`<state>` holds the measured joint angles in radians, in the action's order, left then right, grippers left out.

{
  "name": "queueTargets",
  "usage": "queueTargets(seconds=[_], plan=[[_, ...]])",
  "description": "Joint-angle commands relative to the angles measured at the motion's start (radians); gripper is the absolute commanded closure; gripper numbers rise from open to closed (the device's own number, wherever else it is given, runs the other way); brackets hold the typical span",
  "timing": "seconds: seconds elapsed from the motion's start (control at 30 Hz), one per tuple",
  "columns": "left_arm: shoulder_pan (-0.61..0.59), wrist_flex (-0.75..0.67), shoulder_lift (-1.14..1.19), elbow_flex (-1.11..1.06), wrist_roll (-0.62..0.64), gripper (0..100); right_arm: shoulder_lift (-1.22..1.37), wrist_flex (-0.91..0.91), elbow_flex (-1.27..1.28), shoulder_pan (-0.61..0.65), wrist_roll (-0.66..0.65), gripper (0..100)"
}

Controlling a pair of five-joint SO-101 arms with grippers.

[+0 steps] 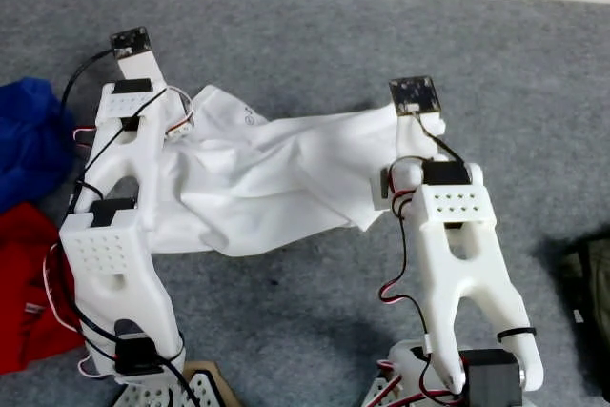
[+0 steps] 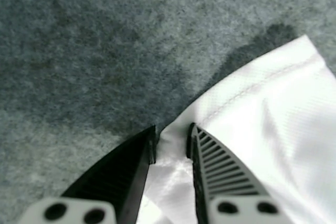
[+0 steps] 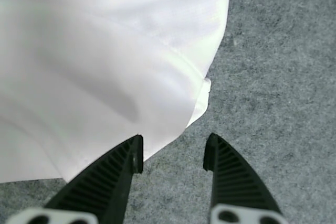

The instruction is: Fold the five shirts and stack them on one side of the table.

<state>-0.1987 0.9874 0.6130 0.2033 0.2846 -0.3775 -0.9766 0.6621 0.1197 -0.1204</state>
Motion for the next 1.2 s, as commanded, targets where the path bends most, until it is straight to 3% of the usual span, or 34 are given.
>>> queueTargets(seconds=[0.0, 0.4, 0.73, 0.93, 1.17], plan=[[0.042, 0.012, -0.007, 0.008, 0.014, 96, -0.039, 0.018, -0.005, 0.008, -0.014, 79.7], [0.085, 0.025, -0.016, 0.076, 0.014, 99, -0.038, 0.042, -0.005, -0.002, 0.021, 79.7], [0.088, 0.270, -0.013, 0.344, 0.015, 99, 0.219, 0.147, -0.062, -0.004, 0.021, 80.2], [0.085, 0.281, -0.010, 0.352, 0.015, 99, 0.331, 0.143, -0.162, -0.042, 0.021, 96.3], [0.082, 0.275, -0.016, 0.357, 0.015, 99, 0.334, 0.145, -0.186, -0.074, 0.021, 96.5]])
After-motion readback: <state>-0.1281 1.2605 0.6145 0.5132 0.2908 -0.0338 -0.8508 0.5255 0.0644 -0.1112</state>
